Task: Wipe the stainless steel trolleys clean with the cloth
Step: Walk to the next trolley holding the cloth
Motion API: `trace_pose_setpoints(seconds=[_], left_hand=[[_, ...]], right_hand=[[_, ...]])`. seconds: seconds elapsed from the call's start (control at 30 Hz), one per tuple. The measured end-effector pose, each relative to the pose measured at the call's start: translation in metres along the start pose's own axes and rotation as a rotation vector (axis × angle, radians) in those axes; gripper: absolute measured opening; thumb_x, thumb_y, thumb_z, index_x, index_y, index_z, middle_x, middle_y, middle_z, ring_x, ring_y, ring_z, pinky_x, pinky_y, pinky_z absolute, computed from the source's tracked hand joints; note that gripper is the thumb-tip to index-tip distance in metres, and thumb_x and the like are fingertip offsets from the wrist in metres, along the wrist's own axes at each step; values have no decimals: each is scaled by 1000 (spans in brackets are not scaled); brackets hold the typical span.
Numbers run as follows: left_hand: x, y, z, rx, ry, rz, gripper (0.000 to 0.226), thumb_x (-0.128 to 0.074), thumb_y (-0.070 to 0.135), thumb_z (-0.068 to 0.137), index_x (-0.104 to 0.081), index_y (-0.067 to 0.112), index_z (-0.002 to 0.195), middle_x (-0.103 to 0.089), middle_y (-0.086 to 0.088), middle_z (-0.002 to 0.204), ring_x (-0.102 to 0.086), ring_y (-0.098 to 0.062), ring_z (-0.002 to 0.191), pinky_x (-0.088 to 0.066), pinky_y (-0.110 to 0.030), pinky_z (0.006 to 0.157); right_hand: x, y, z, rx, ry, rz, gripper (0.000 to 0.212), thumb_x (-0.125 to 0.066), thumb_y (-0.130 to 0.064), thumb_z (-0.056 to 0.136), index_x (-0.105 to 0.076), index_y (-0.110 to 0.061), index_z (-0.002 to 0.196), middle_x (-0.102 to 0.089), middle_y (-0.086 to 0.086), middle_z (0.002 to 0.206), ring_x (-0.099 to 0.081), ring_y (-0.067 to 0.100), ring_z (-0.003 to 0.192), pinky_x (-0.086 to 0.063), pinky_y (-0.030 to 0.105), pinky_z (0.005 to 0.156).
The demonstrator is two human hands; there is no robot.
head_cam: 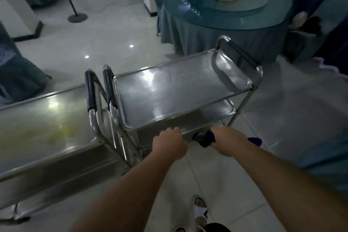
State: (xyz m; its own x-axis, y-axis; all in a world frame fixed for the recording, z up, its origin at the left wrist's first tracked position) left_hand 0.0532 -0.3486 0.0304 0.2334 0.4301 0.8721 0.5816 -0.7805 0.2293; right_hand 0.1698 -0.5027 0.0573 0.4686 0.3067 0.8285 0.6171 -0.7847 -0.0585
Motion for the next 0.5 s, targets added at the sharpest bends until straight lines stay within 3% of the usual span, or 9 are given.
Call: trace_pose_setpoints(seconds=[0.07, 0.23, 0.33, 0.5], left_hand=[[1, 22, 1, -62, 2, 41, 46, -51, 41, 102, -48, 18, 141, -55, -11, 139, -53, -34, 126, -43, -50, 101], [-4, 101, 5, -236, -30, 132, 47, -49, 41, 102, -48, 18, 143, -53, -11, 142, -52, -35, 129, -43, -47, 97], [-10, 153, 7, -347, -45, 164, 47, -48, 40, 102, -48, 17, 143, -53, -11, 142, -51, -34, 129, -42, -46, 97], [-21, 258, 13, -485, -56, 207, 42, -49, 39, 102, -50, 17, 138, -56, -10, 136, -54, -33, 125, -44, -45, 96]], right_hand=[[-2, 13, -19, -26, -39, 47, 16, -57, -28, 104, -56, -16, 113, -62, 12, 110, -65, 29, 105, -50, 32, 82], [-11, 74, -59, -122, -18, 182, 28, -53, -24, 106, -63, -14, 131, -64, 17, 132, -63, 31, 117, -51, 35, 91], [-15, 127, -76, -196, 57, 254, 31, -54, -26, 106, -63, -11, 131, -65, 14, 130, -63, 29, 115, -40, 27, 77], [-26, 227, -92, -293, 136, 253, 28, -53, -28, 107, -61, -10, 126, -67, 9, 124, -65, 24, 109, -38, 26, 74]])
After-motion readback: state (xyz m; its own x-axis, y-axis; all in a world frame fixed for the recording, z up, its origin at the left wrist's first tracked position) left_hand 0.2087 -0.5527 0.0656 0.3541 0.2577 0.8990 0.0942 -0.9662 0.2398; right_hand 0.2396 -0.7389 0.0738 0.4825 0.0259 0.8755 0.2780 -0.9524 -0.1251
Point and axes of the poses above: each hand's wrist, its own z-axis towards the middle knuckle, its own x-axis out of the back of the hand, y = z × x, the point moved 3 cm from there along z, towards the middle knuckle
